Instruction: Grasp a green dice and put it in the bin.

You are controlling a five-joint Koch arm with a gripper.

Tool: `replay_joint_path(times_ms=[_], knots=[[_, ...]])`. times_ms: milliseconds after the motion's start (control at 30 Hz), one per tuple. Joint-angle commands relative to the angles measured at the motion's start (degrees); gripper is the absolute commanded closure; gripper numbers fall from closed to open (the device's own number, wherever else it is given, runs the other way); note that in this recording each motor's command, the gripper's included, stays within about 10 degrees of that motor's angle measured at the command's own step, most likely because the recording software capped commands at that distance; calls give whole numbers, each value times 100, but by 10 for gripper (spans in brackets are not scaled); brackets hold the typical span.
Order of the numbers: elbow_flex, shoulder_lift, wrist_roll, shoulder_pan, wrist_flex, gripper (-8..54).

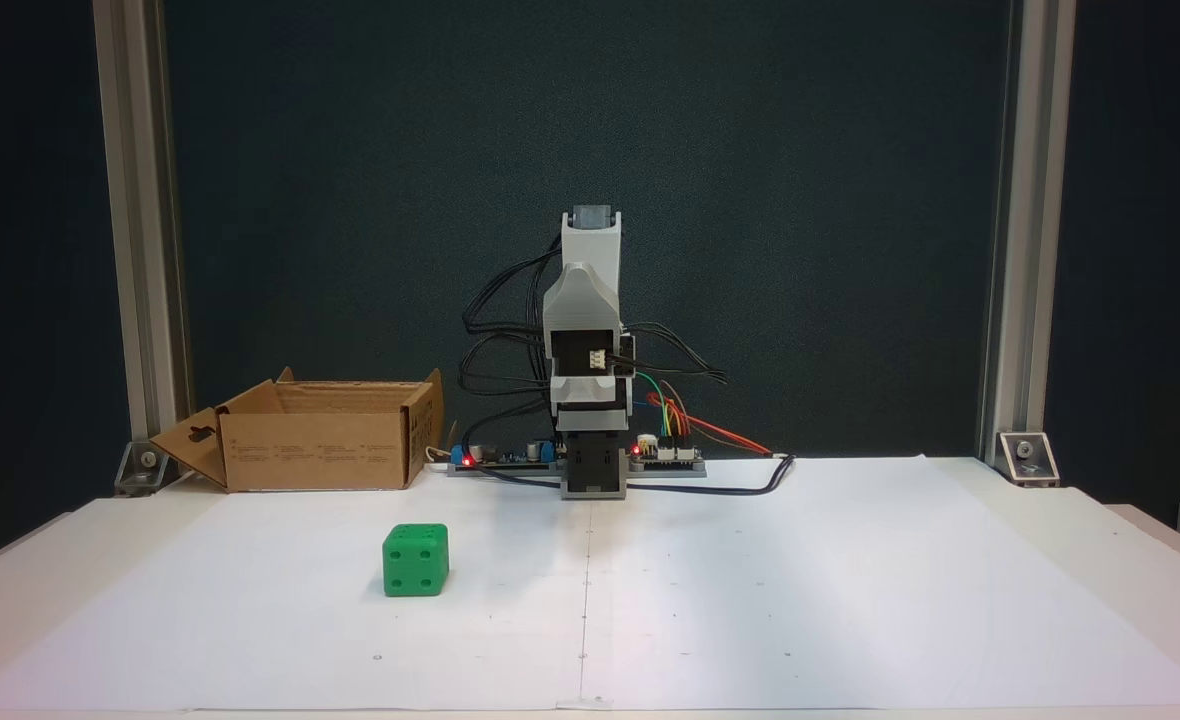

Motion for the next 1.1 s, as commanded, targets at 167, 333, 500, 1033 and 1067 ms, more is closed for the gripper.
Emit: replay_joint_path(times_ms=[167, 333, 500, 1033, 1067], knots=[[272, 615, -158, 18, 1775, 11], [272, 615, -158, 9, 1775, 11], [264, 615, -141, -79, 1740, 11], [264, 615, -123, -167, 1705, 11], [264, 624, -114, -176, 1670, 11]])
